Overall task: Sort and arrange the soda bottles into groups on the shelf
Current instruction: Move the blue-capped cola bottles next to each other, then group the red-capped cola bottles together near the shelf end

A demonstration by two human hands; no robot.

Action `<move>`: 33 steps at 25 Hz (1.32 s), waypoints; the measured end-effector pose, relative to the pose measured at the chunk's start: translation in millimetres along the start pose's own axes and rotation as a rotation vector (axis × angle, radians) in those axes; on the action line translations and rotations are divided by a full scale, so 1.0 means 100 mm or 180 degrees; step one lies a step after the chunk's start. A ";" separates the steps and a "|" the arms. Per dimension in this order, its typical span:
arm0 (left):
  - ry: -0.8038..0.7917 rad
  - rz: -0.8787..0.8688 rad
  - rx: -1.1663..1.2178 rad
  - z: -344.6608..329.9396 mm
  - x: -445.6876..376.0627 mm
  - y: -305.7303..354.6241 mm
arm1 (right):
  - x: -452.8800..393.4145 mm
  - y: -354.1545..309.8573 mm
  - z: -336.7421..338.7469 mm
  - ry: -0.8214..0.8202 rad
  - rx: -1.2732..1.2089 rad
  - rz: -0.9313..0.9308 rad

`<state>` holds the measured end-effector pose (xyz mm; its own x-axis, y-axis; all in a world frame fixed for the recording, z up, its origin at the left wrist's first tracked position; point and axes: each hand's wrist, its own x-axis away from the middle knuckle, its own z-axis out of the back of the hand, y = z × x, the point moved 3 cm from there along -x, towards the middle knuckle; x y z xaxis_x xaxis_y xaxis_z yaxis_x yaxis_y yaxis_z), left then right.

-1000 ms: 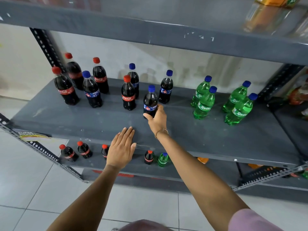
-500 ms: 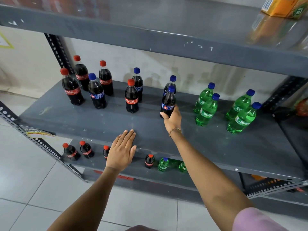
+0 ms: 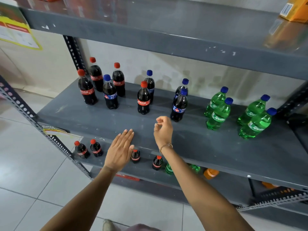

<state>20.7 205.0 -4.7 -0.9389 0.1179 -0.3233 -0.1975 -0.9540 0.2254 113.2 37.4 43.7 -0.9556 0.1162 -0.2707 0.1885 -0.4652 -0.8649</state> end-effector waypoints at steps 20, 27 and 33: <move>0.0109 0.0376 -0.0030 0.48 0.13 -2.08 | -0.16 -0.55 -1.07 0.0316 -0.0286 -0.0335; 0.0164 0.0404 -0.0008 0.41 0.12 -2.12 | 0.27 -0.80 -1.60 -0.0009 -0.0634 -0.0166; 0.0155 0.0369 0.0003 0.44 0.12 -2.10 | 0.22 -1.16 -2.15 -0.0458 -0.0720 -0.0093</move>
<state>38.5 418.7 -15.1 -0.9407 -0.0067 -0.3392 -0.0886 -0.9602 0.2647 119.3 282.6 47.6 -0.9807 -0.0069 -0.1952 0.1905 -0.2538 -0.9483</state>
